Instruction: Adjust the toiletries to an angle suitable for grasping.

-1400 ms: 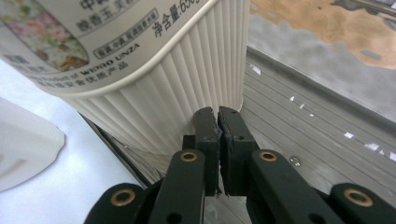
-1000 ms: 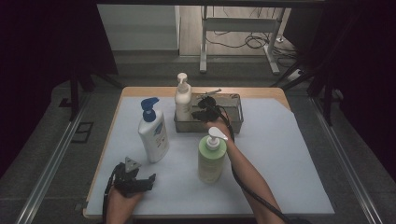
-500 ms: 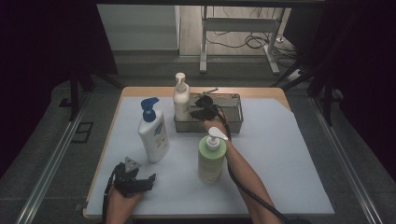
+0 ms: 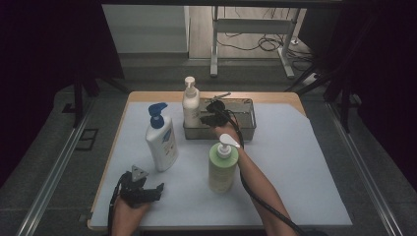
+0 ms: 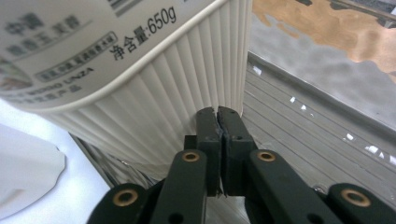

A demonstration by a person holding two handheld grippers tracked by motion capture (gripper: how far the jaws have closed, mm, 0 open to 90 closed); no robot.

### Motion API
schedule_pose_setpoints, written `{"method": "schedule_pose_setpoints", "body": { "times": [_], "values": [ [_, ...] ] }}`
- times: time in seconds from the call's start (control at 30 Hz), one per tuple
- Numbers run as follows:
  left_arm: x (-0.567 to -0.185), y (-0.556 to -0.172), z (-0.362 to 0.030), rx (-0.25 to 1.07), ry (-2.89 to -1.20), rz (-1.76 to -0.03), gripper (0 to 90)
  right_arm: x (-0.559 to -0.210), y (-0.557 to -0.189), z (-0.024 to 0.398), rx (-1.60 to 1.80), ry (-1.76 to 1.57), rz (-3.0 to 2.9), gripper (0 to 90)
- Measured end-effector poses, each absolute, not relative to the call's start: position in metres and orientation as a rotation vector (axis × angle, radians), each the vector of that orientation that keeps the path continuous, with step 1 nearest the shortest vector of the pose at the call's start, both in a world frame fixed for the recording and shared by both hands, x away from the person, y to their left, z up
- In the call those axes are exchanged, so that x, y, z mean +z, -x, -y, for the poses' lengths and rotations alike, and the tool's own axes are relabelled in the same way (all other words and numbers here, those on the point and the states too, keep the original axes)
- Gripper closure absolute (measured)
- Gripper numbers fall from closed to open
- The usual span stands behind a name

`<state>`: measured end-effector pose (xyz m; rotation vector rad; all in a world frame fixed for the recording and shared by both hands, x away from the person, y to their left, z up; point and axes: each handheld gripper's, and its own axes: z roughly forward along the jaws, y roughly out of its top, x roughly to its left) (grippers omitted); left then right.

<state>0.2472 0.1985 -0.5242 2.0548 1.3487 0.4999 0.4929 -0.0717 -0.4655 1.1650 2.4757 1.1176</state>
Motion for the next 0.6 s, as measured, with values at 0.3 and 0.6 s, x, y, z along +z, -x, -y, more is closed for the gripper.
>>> {"method": "schedule_pose_setpoints", "body": {
  "times": [0.3, 0.6],
  "values": [
    [-0.524, -0.247, -0.198, 0.501, -2.057, -1.348, 10.5, -0.455, -0.483, 0.081, 1.138, -1.099, -2.471, 78.7],
    [-0.524, -0.247, -0.198, 0.501, -2.056, -1.347, 10.5, -0.441, -0.469, 0.100, 1.173, -1.075, -2.449, 67.1]
  ]
}}
